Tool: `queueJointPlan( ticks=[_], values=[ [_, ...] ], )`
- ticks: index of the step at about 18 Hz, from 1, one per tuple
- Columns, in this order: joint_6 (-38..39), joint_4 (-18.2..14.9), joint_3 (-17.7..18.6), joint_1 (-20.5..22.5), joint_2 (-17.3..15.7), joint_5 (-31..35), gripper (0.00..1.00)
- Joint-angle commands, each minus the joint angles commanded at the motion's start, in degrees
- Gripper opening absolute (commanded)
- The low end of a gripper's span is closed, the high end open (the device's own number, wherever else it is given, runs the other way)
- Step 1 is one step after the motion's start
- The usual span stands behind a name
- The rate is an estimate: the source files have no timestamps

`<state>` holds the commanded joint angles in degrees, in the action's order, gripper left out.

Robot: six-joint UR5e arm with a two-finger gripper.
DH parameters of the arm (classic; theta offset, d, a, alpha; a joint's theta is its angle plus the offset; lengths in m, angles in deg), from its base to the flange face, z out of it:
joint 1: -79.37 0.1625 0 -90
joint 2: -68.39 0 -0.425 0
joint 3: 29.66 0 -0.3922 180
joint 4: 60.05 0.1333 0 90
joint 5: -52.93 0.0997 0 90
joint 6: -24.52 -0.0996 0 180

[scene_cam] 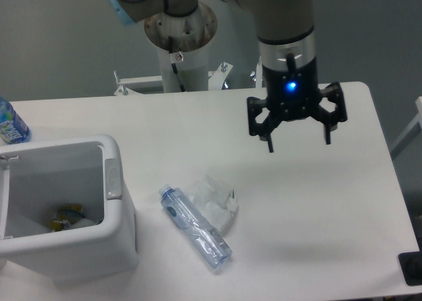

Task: Place the trash in the trash can
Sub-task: 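Move the gripper down over the crumpled clear plastic bag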

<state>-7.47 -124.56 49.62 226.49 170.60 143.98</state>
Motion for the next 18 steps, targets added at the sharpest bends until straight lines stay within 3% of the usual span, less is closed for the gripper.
queueJointPlan(
  ticks=[11, 15, 18],
  values=[
    [-2.29, 2.55, 8.78, 0.44, 0.62, 2.37, 1.0],
    [4.55, 6.76, 13.88, -0.26, 1.23, 2.2, 1.0],
    [6.24, 7.21, 15.99, -2.8, 2.19, 0.97, 1.0]
  ],
)
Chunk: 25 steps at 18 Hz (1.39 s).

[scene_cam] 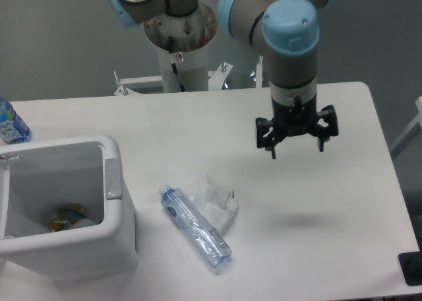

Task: Place the trash in the trash can
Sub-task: 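Move the gripper down over the crumpled clear plastic bag, then close the gripper on the plastic bag and lift it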

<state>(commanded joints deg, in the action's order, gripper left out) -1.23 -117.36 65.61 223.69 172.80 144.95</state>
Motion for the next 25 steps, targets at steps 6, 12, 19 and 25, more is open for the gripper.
queueJointPlan(
  ticks=[6, 12, 19, 25],
  values=[
    [5.79, 0.09, 2.55, -4.75, 5.71, -1.68, 1.0],
    [6.86, 0.35, 3.43, -7.03, 9.05, -1.06, 1.0],
    [6.86, 0.35, 4.75, -7.65, 9.59, -0.88, 0.61],
    [8.0, 0.35, 5.89, -7.65, 9.24, 2.19, 0.0]
  ],
)
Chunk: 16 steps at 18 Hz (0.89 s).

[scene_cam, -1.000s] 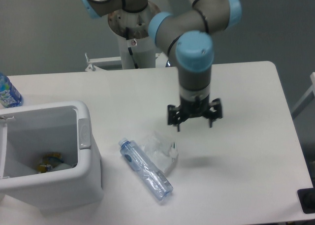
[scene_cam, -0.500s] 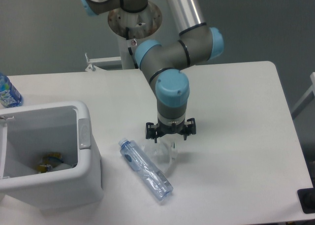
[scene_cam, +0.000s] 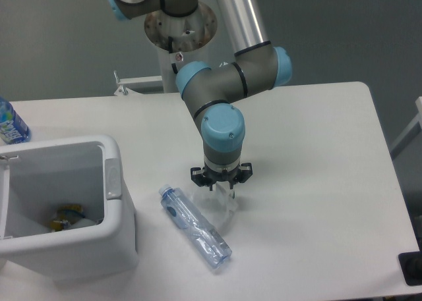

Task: Place the trash in the trash can
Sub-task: 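Close the gripper on the plastic bag and lift it, then carry the bag over the white bin and release it inside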

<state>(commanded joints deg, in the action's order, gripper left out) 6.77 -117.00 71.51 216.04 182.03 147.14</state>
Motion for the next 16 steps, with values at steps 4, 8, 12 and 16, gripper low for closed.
queueJointPlan(
  ticks=[4, 8, 12, 16],
  values=[
    [-0.61, -0.26, -1.14, 1.05, -2.63, -0.17, 0.0],
    [-0.7, -0.7, -7.72, 4.21, -7.81, -0.96, 0.0],
    [1.22, -0.44, -14.14, 8.6, -10.02, -13.13, 0.0],
    [8.77, -0.35, -21.34, 12.91, -10.46, -27.3, 0.0]
  ],
)
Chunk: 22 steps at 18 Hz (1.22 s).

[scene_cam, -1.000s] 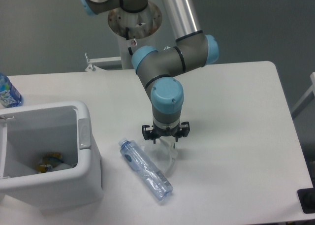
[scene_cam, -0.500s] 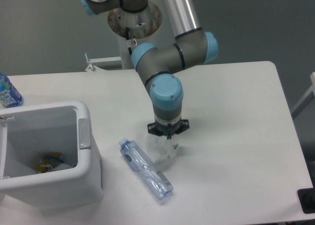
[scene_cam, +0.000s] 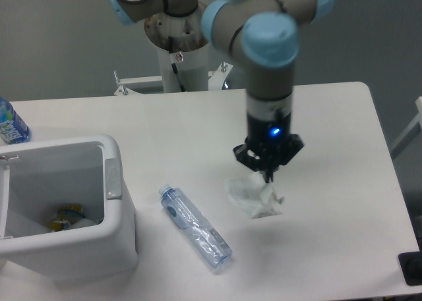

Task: Place the trash in the trash can
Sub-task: 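Carry the bag over the white bin and release it inside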

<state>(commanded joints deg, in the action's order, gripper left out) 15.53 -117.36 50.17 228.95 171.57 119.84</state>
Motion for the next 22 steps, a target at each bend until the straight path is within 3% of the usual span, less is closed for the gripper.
queueJointPlan(
  ticks=[2, 8, 14, 20, 22],
  values=[
    [3.96, 0.09, -1.95, 0.44, 0.0, -3.35, 0.0],
    [6.35, 0.09, -1.6, -1.92, -1.14, -11.44, 0.0],
    [7.05, 0.0, -0.37, -11.4, -1.23, -11.54, 0.0],
    [6.0, 0.52, 4.19, -19.76, -2.99, -11.54, 0.0],
    [3.46, 0.44, 5.25, -21.87, -2.81, -11.54, 0.1]
  ],
)
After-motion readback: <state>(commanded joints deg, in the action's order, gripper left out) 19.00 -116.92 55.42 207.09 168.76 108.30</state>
